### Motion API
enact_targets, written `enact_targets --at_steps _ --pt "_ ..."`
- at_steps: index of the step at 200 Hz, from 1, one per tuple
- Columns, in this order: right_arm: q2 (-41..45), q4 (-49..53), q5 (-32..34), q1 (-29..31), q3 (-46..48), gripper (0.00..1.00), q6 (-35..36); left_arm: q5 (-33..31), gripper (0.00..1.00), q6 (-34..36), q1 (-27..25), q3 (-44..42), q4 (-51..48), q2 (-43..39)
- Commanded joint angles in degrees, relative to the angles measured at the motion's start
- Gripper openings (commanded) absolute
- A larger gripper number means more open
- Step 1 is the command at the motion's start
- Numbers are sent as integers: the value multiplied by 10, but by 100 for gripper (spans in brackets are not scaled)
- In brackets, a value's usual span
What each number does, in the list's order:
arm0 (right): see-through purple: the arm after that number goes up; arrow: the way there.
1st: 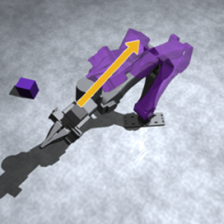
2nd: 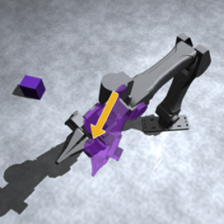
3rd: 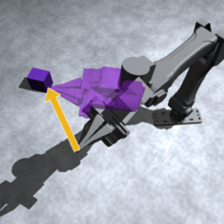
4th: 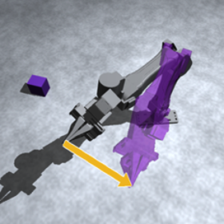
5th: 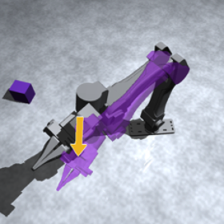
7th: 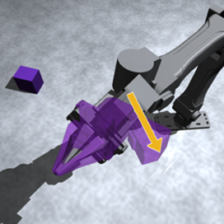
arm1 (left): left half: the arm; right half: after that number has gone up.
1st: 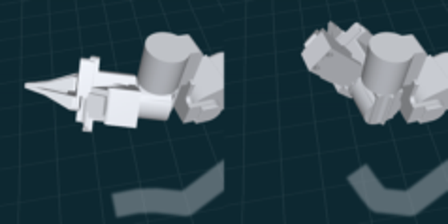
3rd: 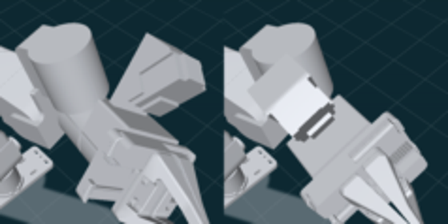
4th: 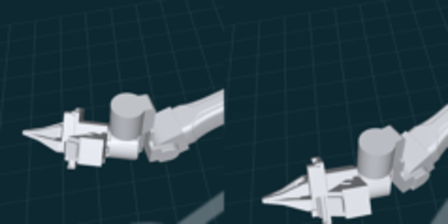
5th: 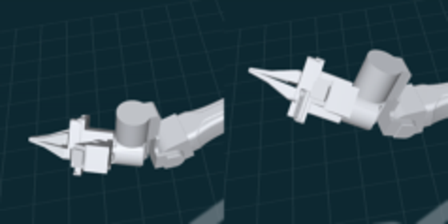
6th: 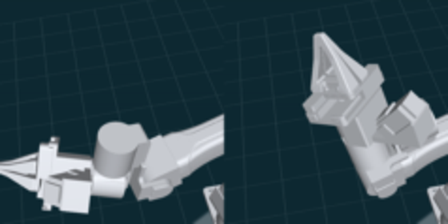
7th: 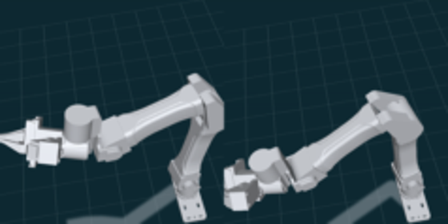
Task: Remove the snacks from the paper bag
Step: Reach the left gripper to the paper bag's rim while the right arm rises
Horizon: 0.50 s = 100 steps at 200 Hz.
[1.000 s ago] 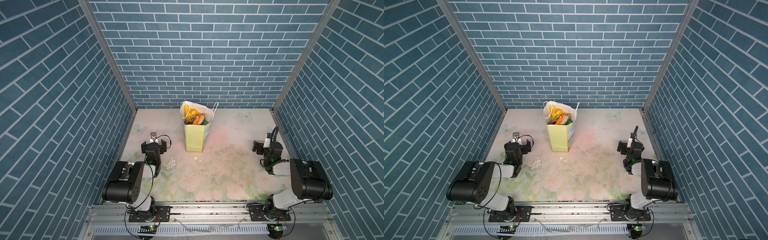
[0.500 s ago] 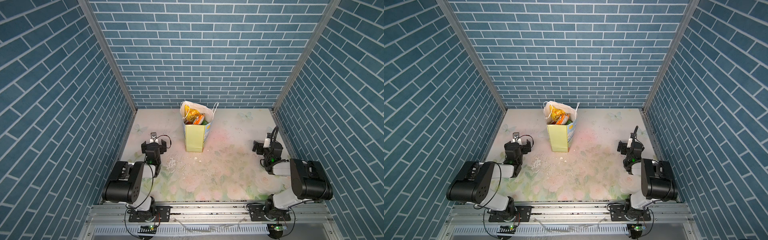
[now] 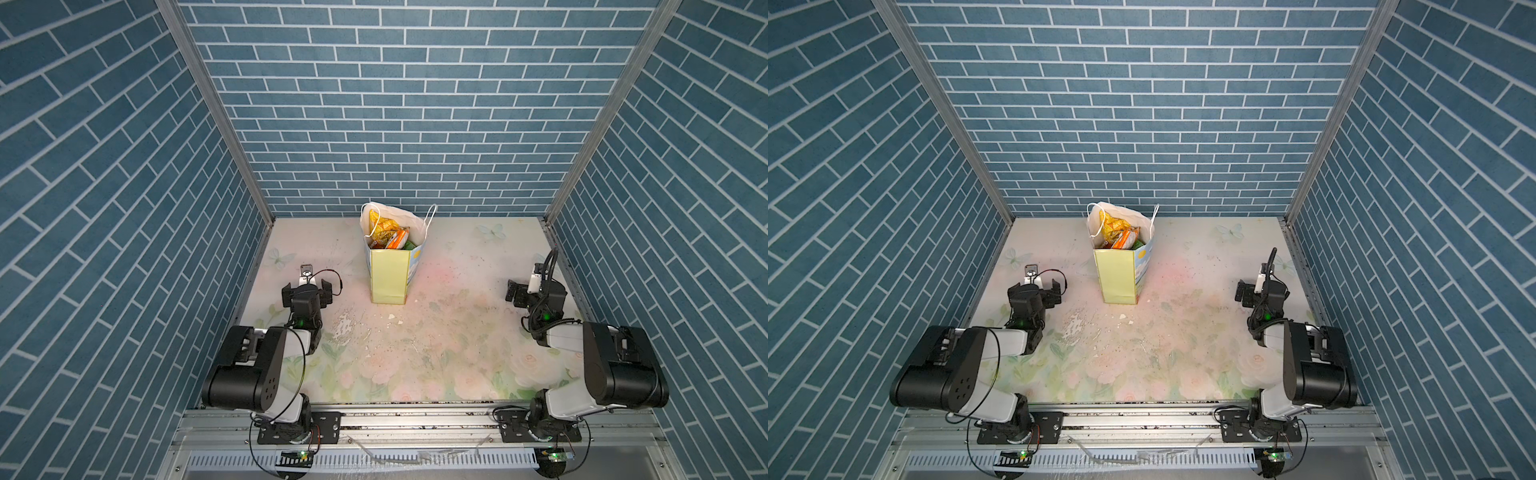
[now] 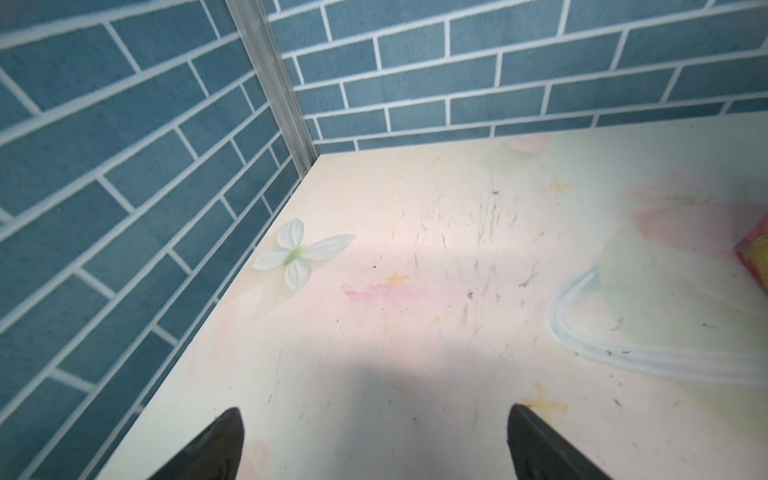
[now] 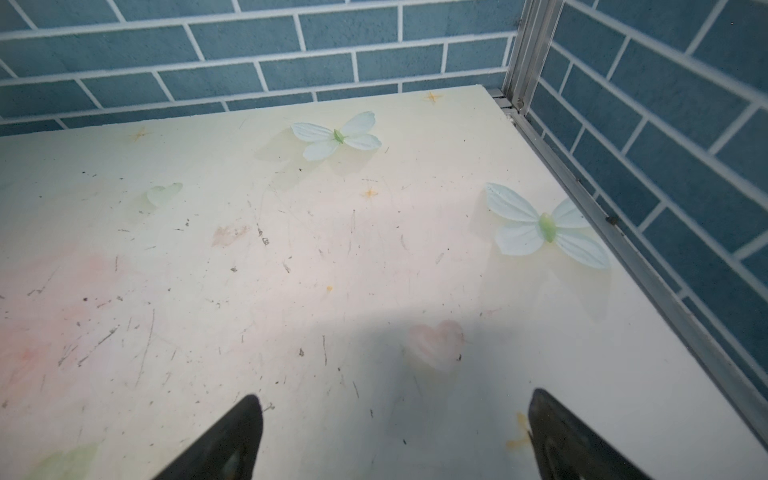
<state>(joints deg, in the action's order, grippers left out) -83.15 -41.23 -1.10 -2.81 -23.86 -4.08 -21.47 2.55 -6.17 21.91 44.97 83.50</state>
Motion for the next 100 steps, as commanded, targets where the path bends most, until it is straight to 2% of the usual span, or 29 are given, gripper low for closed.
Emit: enact_targets --at_steps 1,16,40,57,86,100 --pt "87 79 24 19 -18 99 26 -93 100 -24 -17 72 -170 -80" --pt "150 103 32 21 -30 99 -47 -123 100 -71 -18 111 -265 -128" --pt "214 168 -11 21 -62 99 -96 -105 99 -162 -18 177 -404 -191" --pt "242 260 -22 21 -105 99 -135 -50 100 -207 -20 233 -486 -217" --pt "252 386 -36 20 -167 98 -209 62 100 -241 -22 327 -599 -233" --pt "247 417 -77 21 -186 97 -232 116 100 -249 -26 367 -632 -232"
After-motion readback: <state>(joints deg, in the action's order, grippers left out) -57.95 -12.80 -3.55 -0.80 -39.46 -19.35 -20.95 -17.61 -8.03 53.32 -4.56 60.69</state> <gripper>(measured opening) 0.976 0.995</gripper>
